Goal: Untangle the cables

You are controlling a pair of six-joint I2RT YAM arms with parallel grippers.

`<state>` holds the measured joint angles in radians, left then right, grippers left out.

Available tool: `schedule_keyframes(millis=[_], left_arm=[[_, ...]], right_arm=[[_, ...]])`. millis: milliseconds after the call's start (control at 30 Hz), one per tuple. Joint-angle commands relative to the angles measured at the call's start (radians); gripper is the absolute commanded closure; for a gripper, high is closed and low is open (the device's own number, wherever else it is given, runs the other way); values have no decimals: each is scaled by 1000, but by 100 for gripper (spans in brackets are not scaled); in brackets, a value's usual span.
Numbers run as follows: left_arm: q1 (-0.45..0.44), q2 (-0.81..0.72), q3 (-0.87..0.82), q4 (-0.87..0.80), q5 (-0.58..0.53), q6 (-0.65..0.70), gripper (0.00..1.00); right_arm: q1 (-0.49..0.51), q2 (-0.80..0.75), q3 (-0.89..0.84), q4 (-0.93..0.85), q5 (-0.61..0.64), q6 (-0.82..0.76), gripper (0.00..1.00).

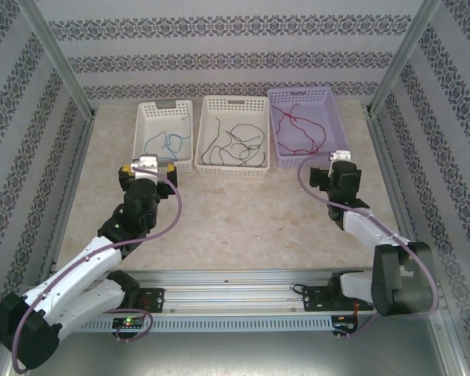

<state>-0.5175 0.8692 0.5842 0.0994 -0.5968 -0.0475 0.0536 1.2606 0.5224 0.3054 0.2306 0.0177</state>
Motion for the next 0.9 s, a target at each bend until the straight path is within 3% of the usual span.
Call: schedule_keyframes(millis=[0,233,433,500,867], left_arm=[[-13,5,-20,74,-44,38,0],[-14,27,-26,80,-30,31,0],[-14,53,-26,76,-23,31,0],[-14,60,-29,83,-25,31,0],[-12,157,-53,70,-87,-3,0]], right_arm=[[-8,40,-33,185,-43,-23,2],[3,147,-25,273,-66,-15,2],[-4,281,-169,704,-20,29,2],[-8,245,-149,601,-29,32,2],[41,258,-173,685,53,-5,2]])
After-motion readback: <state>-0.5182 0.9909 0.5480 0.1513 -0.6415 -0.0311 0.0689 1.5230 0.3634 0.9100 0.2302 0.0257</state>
